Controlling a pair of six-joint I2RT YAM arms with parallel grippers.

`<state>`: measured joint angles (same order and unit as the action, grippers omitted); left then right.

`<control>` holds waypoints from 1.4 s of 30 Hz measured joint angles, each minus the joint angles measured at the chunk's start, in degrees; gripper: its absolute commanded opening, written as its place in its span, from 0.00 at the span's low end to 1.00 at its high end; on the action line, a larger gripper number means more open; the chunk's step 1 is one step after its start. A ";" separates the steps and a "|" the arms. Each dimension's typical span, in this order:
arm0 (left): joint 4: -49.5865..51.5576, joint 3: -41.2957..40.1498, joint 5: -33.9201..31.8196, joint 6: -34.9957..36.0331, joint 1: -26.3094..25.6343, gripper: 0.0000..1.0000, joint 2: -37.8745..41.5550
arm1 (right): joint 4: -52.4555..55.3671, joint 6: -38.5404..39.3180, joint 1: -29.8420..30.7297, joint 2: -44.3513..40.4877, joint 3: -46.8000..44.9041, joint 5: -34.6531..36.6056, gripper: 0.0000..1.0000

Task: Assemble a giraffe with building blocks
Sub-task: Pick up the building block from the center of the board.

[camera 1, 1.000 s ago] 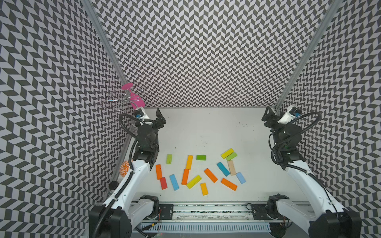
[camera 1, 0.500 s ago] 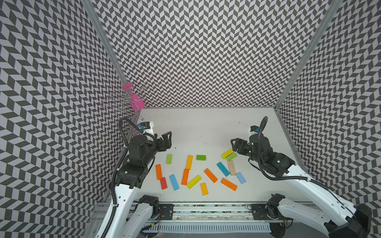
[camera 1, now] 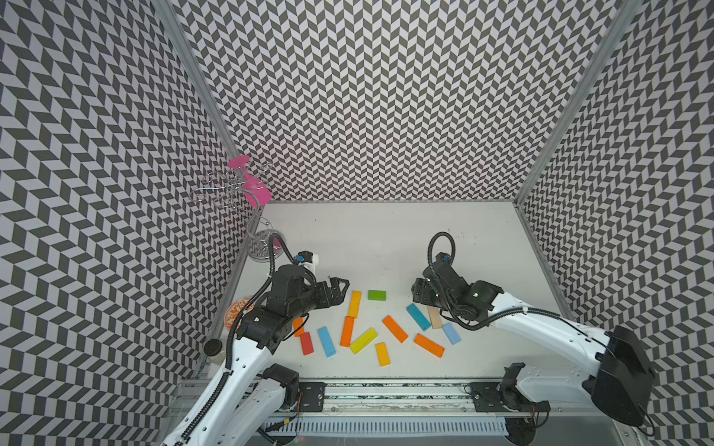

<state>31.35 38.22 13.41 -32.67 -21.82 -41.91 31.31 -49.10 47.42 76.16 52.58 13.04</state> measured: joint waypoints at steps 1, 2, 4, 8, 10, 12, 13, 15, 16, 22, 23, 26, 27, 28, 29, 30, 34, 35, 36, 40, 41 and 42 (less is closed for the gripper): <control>-0.50 -1.64 -0.31 -1.44 -1.09 1.00 0.90 | 0.00 0.11 0.39 1.97 1.33 0.02 0.78; -0.68 -3.08 -0.57 -2.75 -1.99 1.00 1.79 | -0.04 0.24 0.61 3.67 2.58 0.09 0.78; -0.70 -4.83 -1.18 -4.70 -3.41 1.00 2.82 | 0.07 0.92 0.85 6.10 4.44 0.33 0.77; -1.03 -5.16 -2.32 -7.50 -4.46 1.00 3.30 | 0.37 3.65 1.18 10.34 8.24 -0.15 0.75; -0.92 -5.16 -3.50 -9.05 -4.50 0.99 4.70 | 0.52 5.14 1.38 13.35 11.15 -0.90 0.76; -0.61 -5.16 -5.27 -10.64 -4.68 0.98 7.72 | 0.66 5.79 2.19 16.15 13.81 -1.36 0.77; -0.35 -5.16 -6.47 -11.43 -4.72 0.97 10.01 | 0.70 6.01 2.86 17.57 15.10 -1.51 0.77; 0.42 -4.66 -8.55 -12.48 -4.79 0.97 13.73 | 0.90 5.99 4.17 19.93 17.20 -2.05 0.78; 0.74 -4.02 -9.64 -12.81 -4.79 0.97 15.43 | 0.92 5.84 4.66 21.09 18.08 -2.25 0.78; 1.55 -0.48 -12.17 -13.49 -4.79 1.00 15.89 | 2.25 4.22 6.19 28.13 22.91 -3.17 0.82; 1.79 -0.50 -12.22 -13.53 -4.79 1.00 15.80 | 2.49 3.96 6.40 29.24 23.67 -3.37 0.83; 2.01 -0.50 -12.26 -13.49 -4.79 1.00 15.74 | 3.50 3.34 6.80 32.81 26.25 -3.45 0.87; 1.99 -0.50 -12.28 -13.49 -4.79 1.00 15.74 | 3.74 3.15 6.93 33.92 27.06 -3.45 0.89; 2.03 -0.50 -12.31 -13.46 -4.79 1.00 15.72 | 4.11 2.93 7.10 34.95 27.76 -3.39 0.89; 2.14 -0.50 -12.31 -13.46 -4.79 1.00 15.72 | 4.50 2.75 7.21 35.76 28.35 -3.34 0.90; 2.21 -0.50 -12.31 -13.44 -4.79 1.00 15.74 | 4.90 2.60 7.21 36.65 29.05 -3.17 0.90; 2.32 -0.50 -12.31 -13.35 -4.79 1.00 15.74 | 6.51 2.14 7.30 40.09 31.95 -2.29 0.89; 2.34 -0.50 -12.31 -13.33 -4.79 1.00 15.74 | 7.02 2.03 7.32 41.07 32.89 -2.08 0.88; 2.38 -0.50 -12.31 -13.31 -4.79 1.00 15.76 | 7.45 1.90 7.32 42.05 33.79 -1.88 0.87; 2.51 -0.50 -12.33 -13.18 -4.79 1.00 15.78 | 8.90 1.16 7.34 45.18 36.37 -0.81 0.84; 2.60 -0.50 -12.39 -13.07 -4.79 1.00 15.80 | 9.46 1.01 7.39 45.64 36.89 -0.13 0.84; 2.69 -0.50 -12.50 -13.03 -4.79 1.00 15.82 | 9.88 0.90 7.41 45.88 37.33 0.17 0.82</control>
<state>34.04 37.71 0.91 -45.69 -26.61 -26.09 41.19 -48.21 54.83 122.04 89.91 13.21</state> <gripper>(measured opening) 0.998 0.842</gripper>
